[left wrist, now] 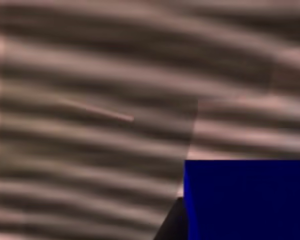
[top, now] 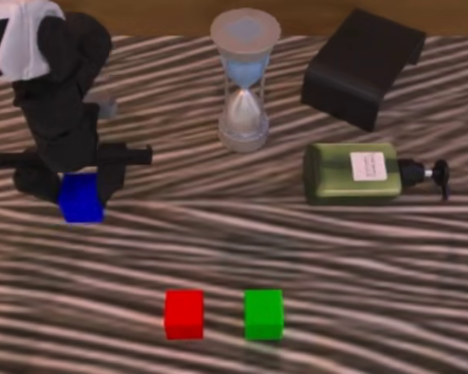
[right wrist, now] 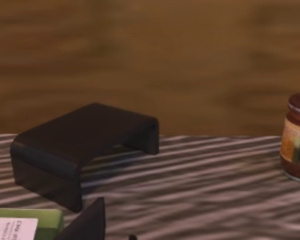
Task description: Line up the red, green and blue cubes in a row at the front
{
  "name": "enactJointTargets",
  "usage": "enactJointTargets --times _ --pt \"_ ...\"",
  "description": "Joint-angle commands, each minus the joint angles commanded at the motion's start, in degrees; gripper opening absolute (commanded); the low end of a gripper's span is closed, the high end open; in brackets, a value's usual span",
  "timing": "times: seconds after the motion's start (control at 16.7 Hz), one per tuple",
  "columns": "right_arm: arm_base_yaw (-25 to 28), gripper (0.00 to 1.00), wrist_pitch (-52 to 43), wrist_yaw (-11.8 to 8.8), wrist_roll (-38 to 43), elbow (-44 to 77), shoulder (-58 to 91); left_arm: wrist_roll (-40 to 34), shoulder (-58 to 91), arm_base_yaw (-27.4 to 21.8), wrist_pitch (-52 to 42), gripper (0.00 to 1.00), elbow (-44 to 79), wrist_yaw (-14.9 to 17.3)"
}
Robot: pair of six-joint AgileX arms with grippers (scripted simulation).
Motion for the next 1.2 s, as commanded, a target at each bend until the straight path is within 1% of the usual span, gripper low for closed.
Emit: enactJointTargets --times 0.18,0.48,0.6,0.66,0.78,0.84,1.2 --pt "0.0 1.00 0.0 0.0 0.0 0.0 0.0 -8.7 4.8 -8.9 -3.6 0.00 7.8 0.0" --pt "0.0 1.00 0.0 0.0 0.0 0.0 0.0 -27.6 13.5 -28.7 -10.4 0.00 22.8 0.1" --pt "0.0 1.00 0.0 0.0 0.0 0.0 0.0 -34.2 16.0 -35.5 -12.5 0.00 28.0 0.1" --pt "0.0 1.00 0.0 0.0 0.0 0.0 0.0 -36.7 17.0 -38.0 -13.3 0.00 30.1 0.1" --pt "0.0 1.00 0.0 0.0 0.0 0.0 0.0 -40.0 18.1 -41.3 -14.4 0.00 33.0 0.0" --pt "0.0 1.00 0.0 0.0 0.0 0.0 0.0 -40.7 18.4 -42.0 -14.6 0.00 33.6 0.0" --pt "0.0 1.00 0.0 0.0 0.0 0.0 0.0 -40.6 18.3 -42.0 -13.5 0.00 32.6 0.0"
